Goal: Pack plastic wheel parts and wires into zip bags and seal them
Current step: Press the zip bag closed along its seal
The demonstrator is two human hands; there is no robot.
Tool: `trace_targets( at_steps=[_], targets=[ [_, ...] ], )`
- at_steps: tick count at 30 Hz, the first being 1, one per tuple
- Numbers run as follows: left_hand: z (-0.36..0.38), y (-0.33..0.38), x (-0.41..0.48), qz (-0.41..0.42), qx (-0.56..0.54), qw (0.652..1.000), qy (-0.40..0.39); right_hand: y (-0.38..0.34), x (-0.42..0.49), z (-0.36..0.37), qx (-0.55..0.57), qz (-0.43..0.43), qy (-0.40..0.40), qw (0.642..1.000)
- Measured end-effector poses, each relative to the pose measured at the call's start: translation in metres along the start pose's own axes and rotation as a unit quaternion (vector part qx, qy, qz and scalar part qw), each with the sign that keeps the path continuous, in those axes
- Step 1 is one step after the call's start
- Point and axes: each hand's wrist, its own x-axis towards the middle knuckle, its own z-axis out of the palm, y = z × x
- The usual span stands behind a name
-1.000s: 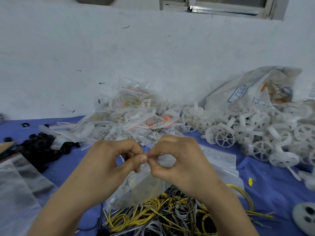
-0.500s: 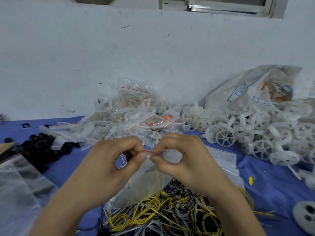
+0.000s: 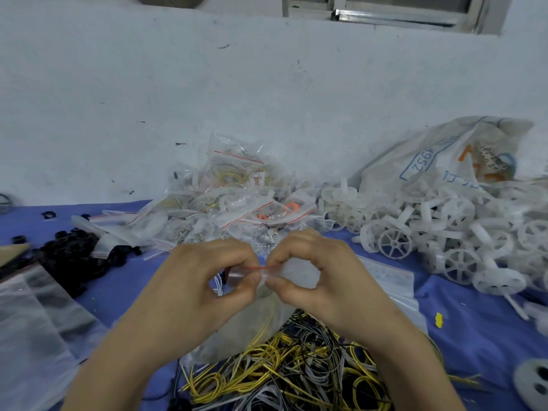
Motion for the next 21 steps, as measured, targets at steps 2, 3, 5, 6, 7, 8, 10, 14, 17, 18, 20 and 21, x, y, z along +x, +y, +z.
trace_targets(
  at_steps=[2, 3, 5, 6, 7, 8, 10, 14, 17, 18, 20, 21],
  targets=[
    [0.000, 0.000, 0.000, -0.013, -0.009, 1.000, 0.015, 0.001, 0.000, -0.002, -0.002, -0.003, 0.007, 1.000],
    [0.001, 0.000, 0.000, -0.018, -0.020, 1.000, 0.016, 0.001, 0.000, -0.002, -0.002, -0.007, 0.010, 1.000],
    [0.002, 0.001, 0.001, -0.015, -0.034, 0.999, 0.002, 0.000, 0.000, 0.000, 0.000, -0.008, 0.008, 1.000],
    [0.003, 0.001, 0.001, -0.010, -0.034, 0.999, -0.005, 0.000, 0.001, 0.001, 0.002, -0.005, 0.005, 1.000],
    [0.003, 0.001, 0.001, -0.005, -0.030, 1.000, -0.008, 0.001, 0.001, 0.001, 0.006, 0.000, 0.002, 1.000],
    [0.002, 0.001, 0.001, -0.002, -0.025, 1.000, -0.007, 0.002, 0.001, 0.001, 0.012, 0.005, 0.003, 1.000],
    [0.000, -0.001, 0.000, -0.003, -0.017, 1.000, -0.005, 0.003, 0.000, -0.001, 0.012, 0.009, 0.009, 1.000],
    [0.001, -0.001, -0.001, -0.010, -0.015, 1.000, -0.020, 0.002, 0.000, 0.000, -0.030, -0.005, 0.012, 0.999],
    [0.002, 0.001, 0.000, 0.006, 0.013, 1.000, -0.023, 0.001, 0.000, 0.002, -0.025, 0.007, 0.002, 1.000],
    [0.001, 0.001, 0.000, 0.008, 0.010, 1.000, -0.022, 0.003, 0.000, 0.001, -0.017, 0.017, 0.000, 1.000],
    [-0.001, 0.001, 0.000, 0.009, 0.003, 1.000, -0.021, 0.007, -0.002, -0.005, 0.006, 0.049, -0.005, 0.999],
    [-0.001, 0.001, 0.000, 0.007, 0.002, 1.000, -0.021, 0.009, -0.003, -0.009, 0.016, 0.065, -0.012, 0.998]
  ],
)
